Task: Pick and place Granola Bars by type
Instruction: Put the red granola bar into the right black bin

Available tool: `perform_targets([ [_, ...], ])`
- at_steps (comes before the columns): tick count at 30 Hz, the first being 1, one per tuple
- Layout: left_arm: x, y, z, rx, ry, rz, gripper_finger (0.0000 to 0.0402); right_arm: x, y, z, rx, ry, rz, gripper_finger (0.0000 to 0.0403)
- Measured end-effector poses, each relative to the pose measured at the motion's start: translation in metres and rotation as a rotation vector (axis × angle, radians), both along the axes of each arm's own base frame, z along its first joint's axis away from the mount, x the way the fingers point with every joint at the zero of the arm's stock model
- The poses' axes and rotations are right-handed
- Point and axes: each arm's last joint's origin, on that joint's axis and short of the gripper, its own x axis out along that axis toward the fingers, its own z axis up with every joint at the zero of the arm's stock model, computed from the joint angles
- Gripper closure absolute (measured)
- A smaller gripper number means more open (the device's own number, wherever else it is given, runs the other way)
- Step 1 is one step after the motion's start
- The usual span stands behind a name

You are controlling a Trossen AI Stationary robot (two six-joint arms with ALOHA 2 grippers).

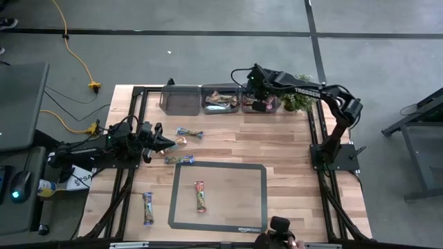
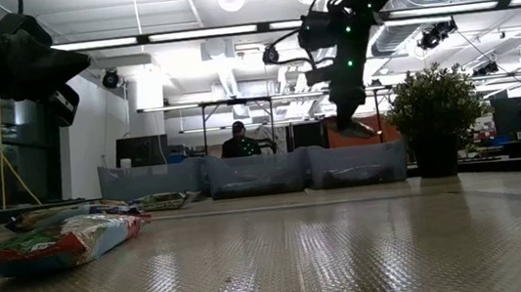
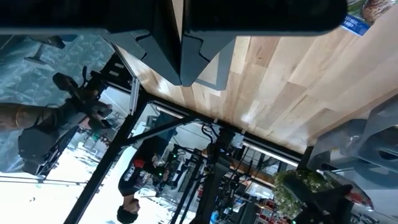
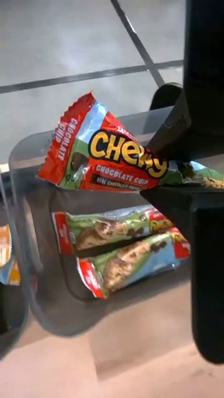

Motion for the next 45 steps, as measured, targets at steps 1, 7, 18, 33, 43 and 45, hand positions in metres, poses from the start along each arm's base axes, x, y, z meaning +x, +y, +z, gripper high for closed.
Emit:
perform_targets([
  [1,0.0,0.0,0.0,0.0,0.0,0.0,0.0401,0.001,-0.002,-0.002,-0.001,0.005,0.004,0.0365],
  [7,0.0,0.0,0.0,0.0,0.0,0.004,0.0401,0.001,-0.019,-0.016,0.03,0.044,-0.035,0.0365],
  [18,0.0,0.0,0.0,0.0,0.0,0.003,0.0401,-0.011,-0.046,-0.021,0.165,0.118,-0.005,0.0367],
  [33,0.0,0.0,0.0,0.0,0.0,0.003,0.0401,0.016,-0.044,-0.022,0.108,0.238,0.386,0.0367],
  [43,0.0,0.0,0.0,0.0,0.0,0.003,0.0401,0.019,-0.044,-0.021,0.065,0.268,0.443,0.0367],
  [45,0.0,0.0,0.0,0.0,0.0,0.003,0.0401,0.018,-0.045,-0.022,0.076,0.249,0.422,0.0367],
])
